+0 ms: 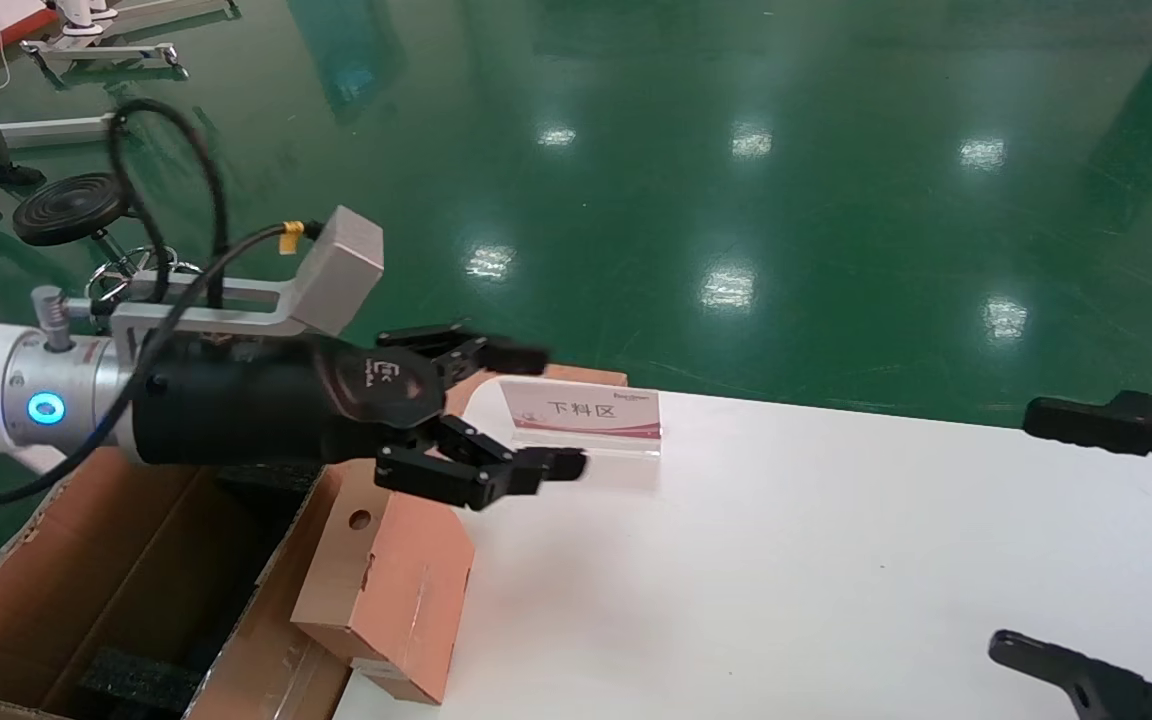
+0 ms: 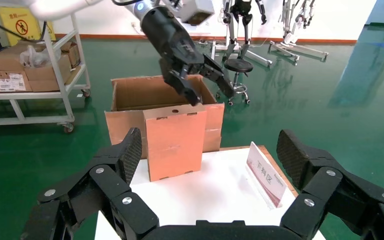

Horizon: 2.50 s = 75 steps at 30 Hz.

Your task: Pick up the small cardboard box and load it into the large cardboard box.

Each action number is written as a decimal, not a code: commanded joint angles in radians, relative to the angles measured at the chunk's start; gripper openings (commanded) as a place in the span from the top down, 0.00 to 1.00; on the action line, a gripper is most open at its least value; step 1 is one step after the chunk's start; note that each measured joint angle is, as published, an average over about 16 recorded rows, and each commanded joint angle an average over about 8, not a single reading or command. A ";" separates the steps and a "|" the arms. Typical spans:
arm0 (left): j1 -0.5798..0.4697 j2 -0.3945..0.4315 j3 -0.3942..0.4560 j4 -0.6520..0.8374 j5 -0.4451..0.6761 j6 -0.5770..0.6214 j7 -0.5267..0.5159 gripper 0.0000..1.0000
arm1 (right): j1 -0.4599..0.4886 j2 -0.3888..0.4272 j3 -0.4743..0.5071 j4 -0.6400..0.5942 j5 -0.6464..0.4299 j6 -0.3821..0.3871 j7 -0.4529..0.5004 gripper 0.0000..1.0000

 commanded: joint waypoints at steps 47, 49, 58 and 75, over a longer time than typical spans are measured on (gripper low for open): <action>-0.900 0.177 1.019 -0.025 0.634 0.229 -1.217 0.00 | 0.001 0.001 -0.004 0.000 0.002 0.002 -0.002 0.00; -0.924 0.193 1.068 -0.027 0.654 0.223 -1.245 0.00 | 0.001 0.002 -0.004 0.000 0.003 0.002 -0.002 0.00; -0.963 0.201 1.148 -0.032 0.647 0.171 -1.280 0.00 | 0.001 0.002 -0.004 0.000 0.003 0.002 -0.002 0.00; -0.930 0.171 1.148 -0.032 0.587 0.102 -1.262 0.00 | 0.001 0.002 -0.005 0.000 0.004 0.002 -0.003 0.00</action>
